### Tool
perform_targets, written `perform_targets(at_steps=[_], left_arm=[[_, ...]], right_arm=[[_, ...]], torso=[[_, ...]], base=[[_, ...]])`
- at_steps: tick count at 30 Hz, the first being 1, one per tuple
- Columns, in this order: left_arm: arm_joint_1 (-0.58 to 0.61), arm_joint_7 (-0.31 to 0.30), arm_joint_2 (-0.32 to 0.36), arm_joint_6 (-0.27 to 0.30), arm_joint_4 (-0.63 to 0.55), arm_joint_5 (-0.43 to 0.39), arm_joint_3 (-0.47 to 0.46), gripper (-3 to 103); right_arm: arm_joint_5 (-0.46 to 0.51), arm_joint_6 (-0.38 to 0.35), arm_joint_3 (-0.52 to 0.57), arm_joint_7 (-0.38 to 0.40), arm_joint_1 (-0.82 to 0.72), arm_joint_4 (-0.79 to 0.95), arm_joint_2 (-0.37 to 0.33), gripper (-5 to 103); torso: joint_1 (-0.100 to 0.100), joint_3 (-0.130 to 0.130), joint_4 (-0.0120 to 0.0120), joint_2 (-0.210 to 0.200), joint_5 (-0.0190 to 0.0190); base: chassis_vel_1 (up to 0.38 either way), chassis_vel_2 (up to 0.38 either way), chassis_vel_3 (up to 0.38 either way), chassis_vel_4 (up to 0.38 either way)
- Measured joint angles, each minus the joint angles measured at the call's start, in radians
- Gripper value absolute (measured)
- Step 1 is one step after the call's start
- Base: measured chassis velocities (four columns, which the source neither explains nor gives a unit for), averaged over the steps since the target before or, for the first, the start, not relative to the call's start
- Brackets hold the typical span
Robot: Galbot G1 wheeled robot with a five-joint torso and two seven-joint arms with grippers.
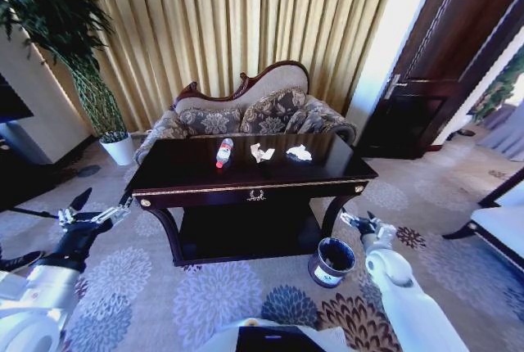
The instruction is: Move to the front of the table and place the trash on the table into the trash bin.
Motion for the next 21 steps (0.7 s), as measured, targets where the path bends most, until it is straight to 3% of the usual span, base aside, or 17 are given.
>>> perform_targets(at_steps=[8, 15, 21], left_arm=[[0.002, -0.001, -0.001, 0.0, 0.0, -0.002, 0.0, 100], [0.002, -0.014, -0.002, 0.001, 0.0, -0.003, 0.0, 100], [-0.004, -0.057, 0.0, 0.041, 0.0, 0.012, -0.005, 100]], right_arm=[[-0.009, -0.023, -0.027, 0.02, -0.107, 0.299, 0.012, 100], [-0.05, -0.037, -0.035, 0.015, -0.141, 0.35, 0.007, 100], [-0.086, -0.041, -0.049, 0.011, -0.131, 0.337, 0.006, 100]], torso=[[0.0, 0.0, -0.0001, 0.0, 0.0001], [0.0, 0.0, -0.0001, 0.0, 0.0002], [0.0, 0.0, 0.0001, 0.0, 0.0003]], base=[[0.0, 0.0, 0.0, 0.0], [0.0, 0.0, 0.0, 0.0], [0.0, 0.0, 0.0, 0.0]])
